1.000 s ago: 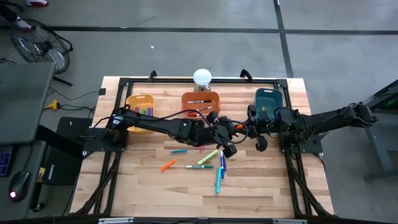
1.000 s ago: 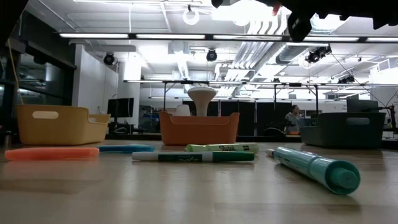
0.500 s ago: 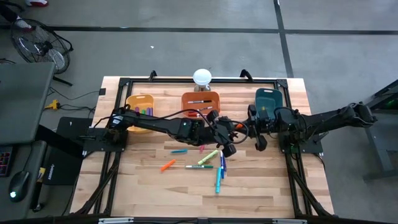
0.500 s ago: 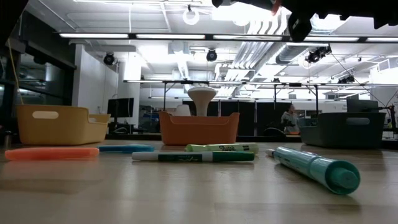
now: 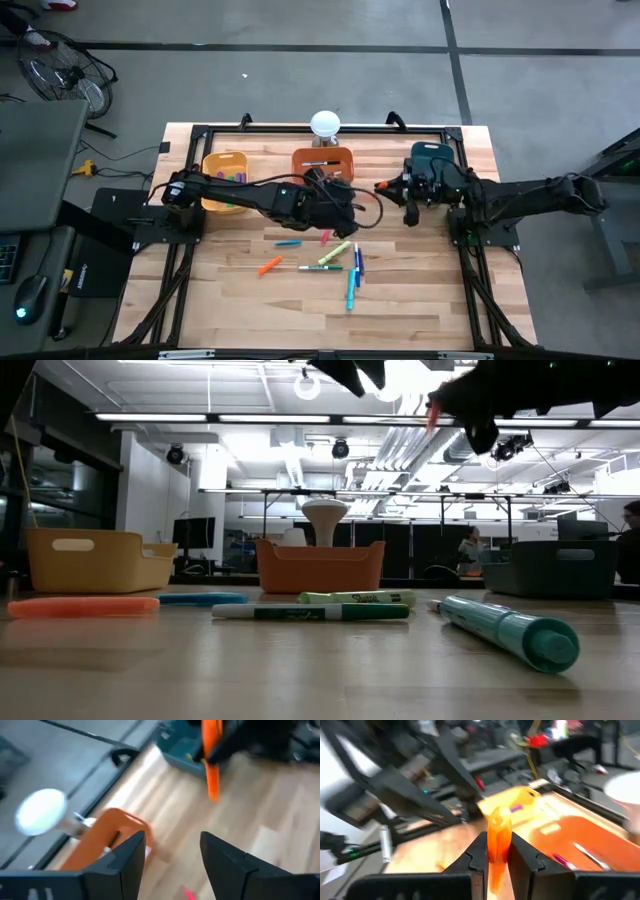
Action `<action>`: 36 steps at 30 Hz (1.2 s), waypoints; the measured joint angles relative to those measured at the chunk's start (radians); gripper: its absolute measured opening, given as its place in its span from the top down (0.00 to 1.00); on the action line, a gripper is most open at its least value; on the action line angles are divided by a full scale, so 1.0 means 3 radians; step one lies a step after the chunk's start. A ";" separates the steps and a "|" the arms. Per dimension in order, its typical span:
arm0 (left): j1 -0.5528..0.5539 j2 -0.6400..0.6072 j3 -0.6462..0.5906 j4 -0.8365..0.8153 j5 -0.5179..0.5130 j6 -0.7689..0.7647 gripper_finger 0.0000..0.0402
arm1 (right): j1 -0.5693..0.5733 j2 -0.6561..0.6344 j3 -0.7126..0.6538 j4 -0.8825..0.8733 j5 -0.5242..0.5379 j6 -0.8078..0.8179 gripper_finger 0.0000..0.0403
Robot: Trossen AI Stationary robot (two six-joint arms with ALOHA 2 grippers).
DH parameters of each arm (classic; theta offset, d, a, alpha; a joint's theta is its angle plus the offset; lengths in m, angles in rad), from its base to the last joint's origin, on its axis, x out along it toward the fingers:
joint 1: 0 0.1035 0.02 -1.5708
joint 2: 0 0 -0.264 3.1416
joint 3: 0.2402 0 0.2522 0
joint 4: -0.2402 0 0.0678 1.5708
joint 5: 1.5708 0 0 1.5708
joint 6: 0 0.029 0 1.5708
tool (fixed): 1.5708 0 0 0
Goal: Pick & Place Markers
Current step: Put the bottom orange pen into the blue bin
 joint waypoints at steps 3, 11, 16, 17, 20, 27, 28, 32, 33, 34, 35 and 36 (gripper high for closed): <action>0.0000 -0.0101 0.0000 -0.0408 -0.0217 -0.0151 0.54 | -0.0150 -0.0015 0.0115 -0.0399 0.0116 0.0027 0.91; 0.0124 -0.0220 -0.0204 -0.0828 -0.0452 -0.0178 0.54 | -0.0613 0.0213 0.1062 -0.2308 0.0896 0.0131 0.91; 0.0318 -0.0357 -0.0638 -0.0726 -0.0482 -0.0149 0.54 | -0.1096 0.0398 0.1411 -0.3246 0.1045 0.0468 0.91; 0.0366 -0.0382 -0.0754 -0.0572 -0.0468 -0.0093 0.54 | -0.1204 0.0411 0.1420 -0.3346 0.1025 0.0546 0.91; 0.0494 -0.0571 -0.1195 -0.0133 -0.0265 0.0115 0.54 | -0.1549 0.0457 0.1420 -0.3613 0.0919 0.0751 0.91; 0.0690 -0.1233 -0.2255 0.0924 0.0275 0.0487 0.54 | -0.2289 0.0576 0.1420 -0.3765 0.0534 0.0815 0.91; 0.0708 -0.1316 -0.2371 0.1048 0.0314 0.0485 0.54 | -0.2380 0.0615 0.1420 -0.3774 0.0487 0.0800 0.91; 0.0721 -0.1746 -0.2794 0.1001 0.0436 0.0465 0.54 | -0.2624 0.0889 0.1420 -0.3772 0.0269 0.0792 0.91; 0.0720 -0.1839 -0.2893 0.0997 0.0442 0.0442 0.54 | -0.2648 0.0976 0.1420 -0.3772 0.0226 0.0792 0.91; 0.0718 -0.1944 -0.3003 0.0932 0.0455 0.0418 0.54 | -0.2655 0.1065 0.1420 -0.3779 0.0203 0.0793 0.91; 0.0718 -0.2053 -0.3111 0.0906 0.0511 0.0393 0.54 | -0.2679 0.1158 0.1420 -0.3801 0.0176 0.0794 0.91; 0.0719 -0.2161 -0.3218 0.0933 0.0569 0.0358 0.54 | -0.2693 0.1245 0.1419 -0.3825 0.0167 0.0797 0.91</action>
